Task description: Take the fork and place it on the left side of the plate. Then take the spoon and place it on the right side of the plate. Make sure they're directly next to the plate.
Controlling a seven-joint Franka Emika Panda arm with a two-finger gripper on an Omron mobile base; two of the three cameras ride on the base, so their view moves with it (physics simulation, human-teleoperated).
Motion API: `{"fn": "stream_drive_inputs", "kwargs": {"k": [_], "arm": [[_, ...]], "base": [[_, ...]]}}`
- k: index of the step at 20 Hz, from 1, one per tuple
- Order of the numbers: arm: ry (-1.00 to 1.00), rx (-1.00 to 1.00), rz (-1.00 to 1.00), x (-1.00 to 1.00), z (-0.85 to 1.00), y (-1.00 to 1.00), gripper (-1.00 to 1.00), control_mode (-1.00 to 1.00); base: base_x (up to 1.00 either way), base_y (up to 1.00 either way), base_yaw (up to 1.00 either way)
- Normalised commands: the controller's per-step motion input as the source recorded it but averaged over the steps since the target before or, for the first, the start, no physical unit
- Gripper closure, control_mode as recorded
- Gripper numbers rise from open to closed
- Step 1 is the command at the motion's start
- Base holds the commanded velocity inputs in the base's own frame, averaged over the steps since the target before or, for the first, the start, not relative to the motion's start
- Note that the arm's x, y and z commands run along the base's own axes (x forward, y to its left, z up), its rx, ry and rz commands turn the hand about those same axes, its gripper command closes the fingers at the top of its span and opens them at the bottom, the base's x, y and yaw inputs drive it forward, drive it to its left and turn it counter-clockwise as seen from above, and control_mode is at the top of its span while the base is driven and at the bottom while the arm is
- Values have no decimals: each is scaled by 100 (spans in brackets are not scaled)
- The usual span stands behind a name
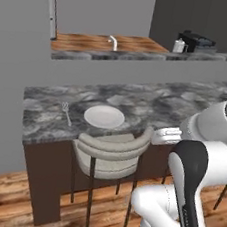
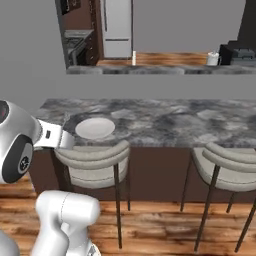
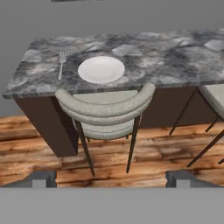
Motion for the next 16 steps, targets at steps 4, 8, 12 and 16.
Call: {"fn": "stream_drive_inputs", "kwargs": {"k": [4, 8, 12, 16], "arm": [[0, 0, 0, 0, 0, 0, -100, 100], [0, 0, 0, 0, 0, 0, -100, 100], [0, 0, 0, 0, 0, 0, -100, 100], [0, 0, 0, 0, 0, 0, -100, 100]], "base": [[-24, -100, -11], [-3, -100, -9], [1, -100, -8], [4, -100, -5]]}}
